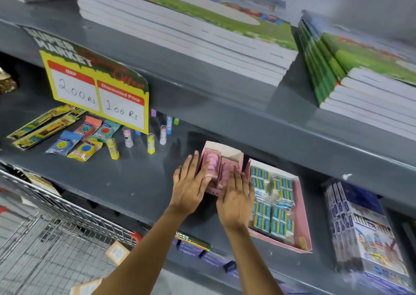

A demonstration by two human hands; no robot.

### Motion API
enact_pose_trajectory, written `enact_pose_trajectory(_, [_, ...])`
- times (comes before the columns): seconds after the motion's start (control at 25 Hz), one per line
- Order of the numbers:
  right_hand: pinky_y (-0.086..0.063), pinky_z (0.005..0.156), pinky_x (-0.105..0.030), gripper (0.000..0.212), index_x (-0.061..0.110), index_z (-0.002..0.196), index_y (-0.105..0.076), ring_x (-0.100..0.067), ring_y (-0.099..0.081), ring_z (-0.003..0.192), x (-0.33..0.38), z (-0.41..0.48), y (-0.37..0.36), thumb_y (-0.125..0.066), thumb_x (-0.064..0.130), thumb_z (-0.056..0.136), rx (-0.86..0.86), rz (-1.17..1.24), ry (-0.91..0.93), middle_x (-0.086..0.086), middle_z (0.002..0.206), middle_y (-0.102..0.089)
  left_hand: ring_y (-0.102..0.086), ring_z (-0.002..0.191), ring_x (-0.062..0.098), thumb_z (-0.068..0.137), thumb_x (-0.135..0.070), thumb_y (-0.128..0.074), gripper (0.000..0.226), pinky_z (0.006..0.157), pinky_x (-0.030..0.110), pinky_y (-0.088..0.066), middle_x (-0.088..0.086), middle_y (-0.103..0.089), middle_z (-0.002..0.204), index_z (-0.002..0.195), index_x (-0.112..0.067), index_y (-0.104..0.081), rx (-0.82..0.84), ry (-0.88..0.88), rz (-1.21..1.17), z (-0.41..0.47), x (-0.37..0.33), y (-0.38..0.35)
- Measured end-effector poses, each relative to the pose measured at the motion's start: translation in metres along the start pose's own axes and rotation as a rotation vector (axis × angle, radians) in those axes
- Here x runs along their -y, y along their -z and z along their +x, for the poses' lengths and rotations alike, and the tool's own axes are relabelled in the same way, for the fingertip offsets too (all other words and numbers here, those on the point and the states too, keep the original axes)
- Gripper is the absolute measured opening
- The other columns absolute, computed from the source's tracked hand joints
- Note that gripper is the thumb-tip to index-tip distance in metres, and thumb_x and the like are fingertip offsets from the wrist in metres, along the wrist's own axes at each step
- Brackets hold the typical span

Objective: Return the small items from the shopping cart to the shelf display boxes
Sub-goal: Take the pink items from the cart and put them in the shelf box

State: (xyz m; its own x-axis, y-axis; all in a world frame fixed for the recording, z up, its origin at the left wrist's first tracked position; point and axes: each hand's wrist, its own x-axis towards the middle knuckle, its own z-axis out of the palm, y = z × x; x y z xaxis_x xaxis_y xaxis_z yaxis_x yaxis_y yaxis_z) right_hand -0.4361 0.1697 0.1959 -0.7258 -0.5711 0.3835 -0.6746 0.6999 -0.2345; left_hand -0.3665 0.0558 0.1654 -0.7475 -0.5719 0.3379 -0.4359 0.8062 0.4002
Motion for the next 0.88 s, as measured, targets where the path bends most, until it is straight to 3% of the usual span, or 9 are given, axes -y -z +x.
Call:
enact_pose_trajectory(0.12, [-0.034,0.103,-0.053,0.059,0.003,0.129,-0.051,-0.036,-0.053,0.118,-0.001,-0.004,-0.002,-0.068,0.008,0.073,0.046,-0.026,0.046,-0.019,0.127,-0.058,-0.016,0.137,0.022,0.096,-0.049,-0.002,0.056,0.103,0.049,-0.029,0.011,-0.027,0.151,0.140,-0.028,-0.031,0.010,-0.006,0.002,-0.007,0.000,0.000])
enact_pose_trajectory(0.2, [-0.033,0.103,-0.053,0.060,0.002,0.129,-0.051,-0.036,-0.052,0.118,-0.001,0.001,-0.006,-0.071,0.006,0.073,0.053,-0.039,0.029,-0.020,0.127,-0.058,-0.018,0.136,0.023,0.096,-0.049,-0.003,0.056,0.102,0.051,-0.030,0.011,-0.031,0.149,0.138,-0.029,-0.034,0.020,0.000,0.010,-0.005,0.001,0.001])
enact_pose_trajectory(0.32, [-0.029,0.105,-0.051,0.045,0.001,0.131,-0.048,-0.036,-0.049,0.122,0.000,0.004,-0.010,-0.047,0.018,0.089,0.037,-0.043,-0.013,-0.021,0.131,-0.055,-0.017,0.136,0.023,0.096,-0.051,-0.002,0.055,0.102,0.052,-0.029,0.012,-0.032,0.149,0.138,-0.030,-0.031,0.038,-0.017,0.020,-0.002,0.004,0.001])
enact_pose_trajectory(0.44, [-0.021,0.108,-0.048,0.061,0.002,0.135,-0.042,-0.034,-0.042,0.128,-0.001,-0.001,-0.015,-0.008,0.035,0.098,0.058,-0.076,0.006,-0.019,0.137,-0.049,-0.020,0.136,0.025,0.097,-0.049,-0.001,0.055,0.101,0.053,-0.032,0.013,-0.032,0.148,0.138,-0.029,-0.032,0.054,-0.019,0.023,-0.003,0.005,0.001])
enact_pose_trajectory(0.48, [-0.019,0.108,-0.048,0.064,0.002,0.136,-0.041,-0.034,-0.040,0.129,-0.002,-0.001,-0.017,-0.003,0.036,0.097,0.057,-0.080,0.022,-0.018,0.138,-0.048,-0.024,0.136,0.027,0.097,-0.048,-0.001,0.055,0.100,0.052,-0.034,0.014,-0.033,0.148,0.138,-0.028,-0.033,0.050,-0.021,0.035,-0.003,0.005,0.003])
enact_pose_trajectory(0.6, [-0.018,0.112,-0.044,0.057,0.003,0.137,-0.040,-0.035,-0.038,0.131,0.000,0.000,-0.017,-0.018,0.034,0.095,0.000,-0.019,-0.004,-0.019,0.139,-0.046,-0.029,0.135,0.029,0.097,-0.046,-0.003,0.054,0.098,0.048,-0.035,0.015,-0.033,0.148,0.137,-0.026,-0.034,-0.009,-0.017,0.047,0.002,0.009,0.018])
enact_pose_trajectory(0.72, [-0.027,0.107,-0.047,0.057,0.006,0.135,-0.043,-0.036,-0.040,0.129,0.025,-0.002,-0.015,-0.024,0.039,0.094,-0.030,0.076,-0.001,-0.019,0.139,-0.047,-0.027,0.134,0.024,0.098,-0.047,-0.008,0.054,0.098,0.041,-0.025,0.015,-0.035,0.146,0.136,-0.024,-0.038,-0.150,0.013,0.040,0.005,0.025,0.049])
enact_pose_trajectory(0.8, [-0.032,0.104,-0.050,0.062,0.007,0.133,-0.047,-0.036,-0.041,0.129,0.059,0.000,-0.014,-0.020,0.048,0.096,-0.015,0.164,0.065,-0.019,0.139,-0.047,-0.028,0.134,0.022,0.097,-0.047,-0.010,0.053,0.099,0.040,-0.022,0.013,-0.036,0.147,0.136,-0.024,-0.039,-0.248,0.082,0.077,0.001,0.045,0.078])
enact_pose_trajectory(0.88, [-0.027,0.105,-0.048,0.059,0.009,0.131,-0.050,-0.034,-0.038,0.131,0.109,-0.005,-0.015,-0.026,0.048,0.094,0.010,0.271,0.199,-0.017,0.141,-0.044,-0.026,0.135,0.021,0.097,-0.046,-0.011,0.052,0.100,0.040,-0.022,0.012,-0.034,0.148,0.137,-0.025,-0.038,-0.318,0.213,0.113,-0.020,0.081,0.106])
